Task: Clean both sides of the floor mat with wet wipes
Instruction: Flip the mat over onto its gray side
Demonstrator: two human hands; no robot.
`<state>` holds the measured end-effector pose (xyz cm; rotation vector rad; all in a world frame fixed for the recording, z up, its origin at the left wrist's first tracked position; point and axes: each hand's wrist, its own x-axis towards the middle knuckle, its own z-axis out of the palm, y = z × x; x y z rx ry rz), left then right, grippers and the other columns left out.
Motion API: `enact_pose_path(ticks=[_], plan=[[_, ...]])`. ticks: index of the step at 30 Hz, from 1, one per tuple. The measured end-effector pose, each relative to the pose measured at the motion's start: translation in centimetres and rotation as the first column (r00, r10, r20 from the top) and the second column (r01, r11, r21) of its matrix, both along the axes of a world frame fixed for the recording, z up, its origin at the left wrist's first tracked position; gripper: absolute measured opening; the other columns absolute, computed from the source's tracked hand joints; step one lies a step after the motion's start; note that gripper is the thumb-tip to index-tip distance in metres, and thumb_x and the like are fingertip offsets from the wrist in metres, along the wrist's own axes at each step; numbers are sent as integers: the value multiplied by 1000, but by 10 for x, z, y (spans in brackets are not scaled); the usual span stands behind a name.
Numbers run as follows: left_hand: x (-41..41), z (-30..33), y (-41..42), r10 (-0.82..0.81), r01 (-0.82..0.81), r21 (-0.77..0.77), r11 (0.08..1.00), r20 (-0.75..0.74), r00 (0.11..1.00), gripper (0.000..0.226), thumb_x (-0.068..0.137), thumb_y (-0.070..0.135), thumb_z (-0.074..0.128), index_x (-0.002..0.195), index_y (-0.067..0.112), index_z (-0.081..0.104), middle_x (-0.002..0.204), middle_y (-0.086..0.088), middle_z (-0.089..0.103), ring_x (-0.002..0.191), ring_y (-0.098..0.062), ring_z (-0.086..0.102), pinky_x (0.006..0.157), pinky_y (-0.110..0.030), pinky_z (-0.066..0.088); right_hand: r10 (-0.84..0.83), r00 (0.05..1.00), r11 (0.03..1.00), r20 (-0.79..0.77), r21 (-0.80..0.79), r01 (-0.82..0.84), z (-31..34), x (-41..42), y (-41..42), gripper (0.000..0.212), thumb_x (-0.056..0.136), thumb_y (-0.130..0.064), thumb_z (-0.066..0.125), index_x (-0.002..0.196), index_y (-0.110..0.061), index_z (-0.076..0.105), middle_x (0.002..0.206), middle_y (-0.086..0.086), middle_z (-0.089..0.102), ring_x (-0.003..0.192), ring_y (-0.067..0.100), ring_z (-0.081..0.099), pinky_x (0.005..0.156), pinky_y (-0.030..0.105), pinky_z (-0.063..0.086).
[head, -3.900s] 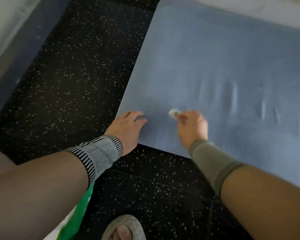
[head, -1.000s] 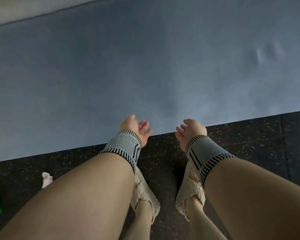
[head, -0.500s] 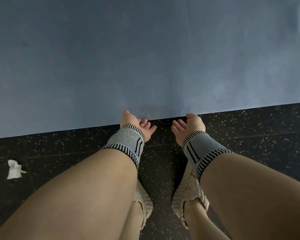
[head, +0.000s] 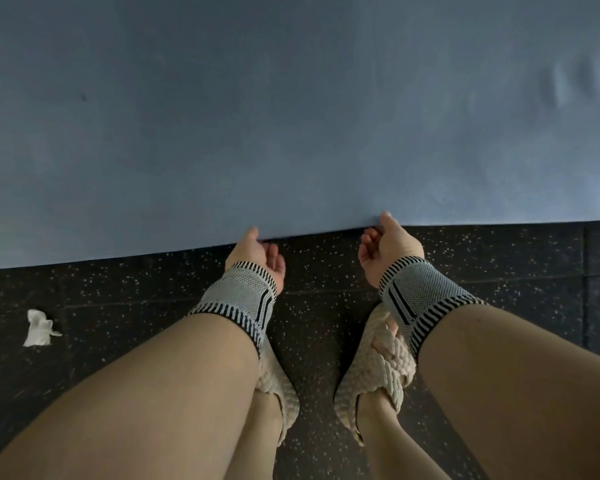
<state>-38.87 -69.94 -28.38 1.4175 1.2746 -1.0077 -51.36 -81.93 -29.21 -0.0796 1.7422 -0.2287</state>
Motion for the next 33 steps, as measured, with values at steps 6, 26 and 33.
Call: enact_pose_path(ticks=[6,26,33], plan=[[19,84,-9,-901,729,529,434,241,361,36,95,39,50,73,10,52,69,-1,56,62,-17,53,47,-17,32,127,986,972,-112,-182,-146,91,22,-27,18,86,-22,65,72,-11,64,62,0,62,47,9,52,46,20,41],[118,363,-117,-670,439,767,-468,16,-742,50,90,-1,43,129,27,58,119,-3,66,106,-26,62,91,-36,51,372,626,361,-686,-515,-778,372,77,-103,15,81,-28,58,91,-20,49,100,-2,44,69,14,50,62,23,38],[103,444,-106,-616,429,769,-474,58,-785,45,88,-5,45,123,19,60,110,-3,68,99,-23,64,87,-36,53,526,-172,-228,-833,57,-972,462,44,-117,60,87,-9,51,139,-27,28,155,-4,7,92,26,59,59,29,47]])
